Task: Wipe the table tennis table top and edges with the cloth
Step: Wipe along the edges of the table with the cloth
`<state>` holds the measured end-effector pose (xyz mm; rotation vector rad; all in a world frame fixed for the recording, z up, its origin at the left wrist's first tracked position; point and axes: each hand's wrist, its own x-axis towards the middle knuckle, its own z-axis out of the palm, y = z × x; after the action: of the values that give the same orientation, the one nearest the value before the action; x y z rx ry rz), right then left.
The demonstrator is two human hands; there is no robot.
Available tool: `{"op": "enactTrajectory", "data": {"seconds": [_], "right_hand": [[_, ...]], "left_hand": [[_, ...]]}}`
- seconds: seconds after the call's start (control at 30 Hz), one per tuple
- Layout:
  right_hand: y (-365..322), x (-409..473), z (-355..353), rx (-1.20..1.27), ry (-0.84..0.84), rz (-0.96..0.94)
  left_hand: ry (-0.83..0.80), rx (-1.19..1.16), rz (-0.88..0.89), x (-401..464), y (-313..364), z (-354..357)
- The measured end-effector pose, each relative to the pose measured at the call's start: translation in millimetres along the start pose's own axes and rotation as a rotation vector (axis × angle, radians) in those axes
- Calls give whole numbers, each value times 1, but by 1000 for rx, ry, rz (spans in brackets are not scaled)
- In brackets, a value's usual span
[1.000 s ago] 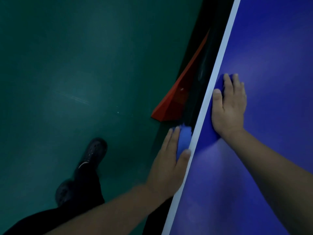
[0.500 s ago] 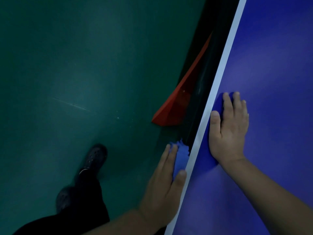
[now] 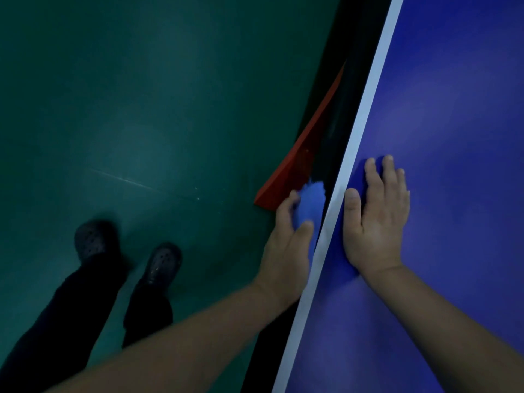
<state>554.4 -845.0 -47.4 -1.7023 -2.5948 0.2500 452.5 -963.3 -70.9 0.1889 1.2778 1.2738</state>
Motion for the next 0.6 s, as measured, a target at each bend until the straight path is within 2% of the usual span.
{"op": "enactTrajectory", "data": {"seconds": [0.07, 0.13, 0.23, 0.3, 0.43, 0.5, 0.6], "right_hand": [[0, 0, 0, 0, 0, -3], [0, 1, 1, -3, -2, -3], [-1, 0, 0, -5, -1, -3], [-2, 1, -1, -12, -2, 4], [-2, 0, -1, -14, -12, 5], [-2, 0, -2, -8, -13, 9], [0, 0, -1, -9, -6, 8]], "left_hand": [[18, -54, -52, -17, -2, 1], [30, 12, -25, -9, 8, 4], [30, 215, 78, 41, 38, 10], [14, 254, 84, 85, 54, 15], [21, 515, 304, 98, 32, 14], [48, 455, 320, 61, 10, 7], [52, 167, 98, -6, -8, 2]]}}
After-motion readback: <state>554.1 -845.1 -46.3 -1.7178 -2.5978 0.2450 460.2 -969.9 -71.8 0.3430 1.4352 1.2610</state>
